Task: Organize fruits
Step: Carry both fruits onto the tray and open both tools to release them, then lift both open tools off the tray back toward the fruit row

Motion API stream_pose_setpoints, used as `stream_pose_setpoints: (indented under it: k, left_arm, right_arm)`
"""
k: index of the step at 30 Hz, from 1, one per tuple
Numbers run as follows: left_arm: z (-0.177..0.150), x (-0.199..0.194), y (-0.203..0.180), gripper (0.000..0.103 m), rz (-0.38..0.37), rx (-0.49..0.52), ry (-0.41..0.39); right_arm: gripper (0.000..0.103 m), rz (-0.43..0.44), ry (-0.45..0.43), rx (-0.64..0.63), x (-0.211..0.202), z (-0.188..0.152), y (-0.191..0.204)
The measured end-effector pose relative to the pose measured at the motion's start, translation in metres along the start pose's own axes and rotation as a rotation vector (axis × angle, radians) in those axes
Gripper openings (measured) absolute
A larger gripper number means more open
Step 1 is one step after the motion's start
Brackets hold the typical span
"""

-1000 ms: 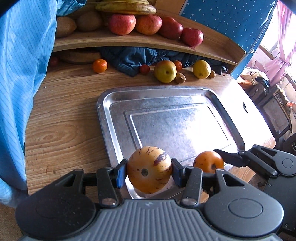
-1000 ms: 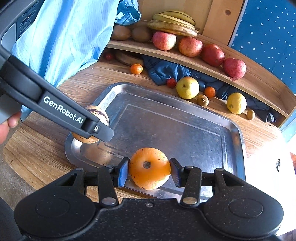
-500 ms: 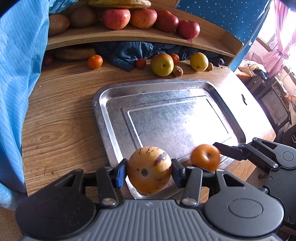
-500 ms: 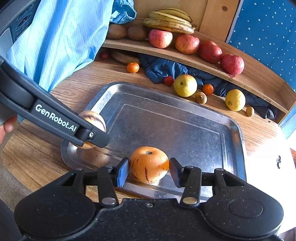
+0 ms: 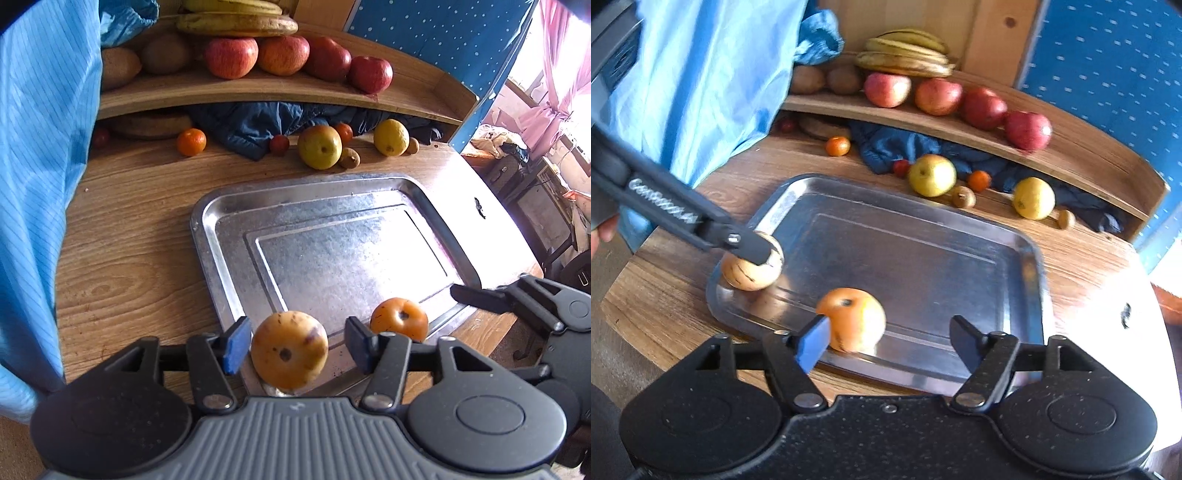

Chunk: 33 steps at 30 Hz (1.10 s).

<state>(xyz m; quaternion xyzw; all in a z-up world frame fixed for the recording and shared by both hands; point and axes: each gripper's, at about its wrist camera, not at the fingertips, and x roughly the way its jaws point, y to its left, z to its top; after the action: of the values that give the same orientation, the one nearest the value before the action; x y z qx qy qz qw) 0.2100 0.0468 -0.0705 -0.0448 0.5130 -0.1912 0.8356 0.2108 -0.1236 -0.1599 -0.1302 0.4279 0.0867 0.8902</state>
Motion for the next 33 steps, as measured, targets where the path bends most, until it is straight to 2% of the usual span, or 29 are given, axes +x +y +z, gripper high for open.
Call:
stream_pose_setpoints:
  k: [4, 6, 9, 19, 26, 33]
  left_arm:
    - [-0.003, -0.010, -0.002, 0.082, 0.032, 0.033, -0.016]
    - [-0.006, -0.016, -0.002, 0.089, 0.044, 0.057, -0.022]
    - [-0.010, -0.021, -0.005, 0.100, 0.060, 0.104, -0.013]
    - [-0.031, -0.032, -0.022, 0.103, 0.048, 0.316, 0.032]
    - [-0.034, -0.026, -0.023, 0.103, 0.056, 0.345, 0.095]
    - [-0.024, -0.027, -0.020, 0.103, 0.069, 0.310, 0.095]
  right_arm:
    - [0.088, -0.031, 0.007, 0.041, -0.013, -0.004, -0.016]
    - [0.099, -0.046, 0.015, 0.063, -0.018, -0.007, -0.025]
    - [0.102, -0.068, 0.030, 0.074, -0.025, -0.011, -0.036]
    - [0.102, -0.128, 0.112, 0.109, -0.042, -0.030, -0.055]
    - [0.102, -0.134, 0.203, 0.120, -0.031, -0.038, -0.048]
    - [0.102, -0.117, 0.194, 0.108, -0.023, -0.025, -0.060]
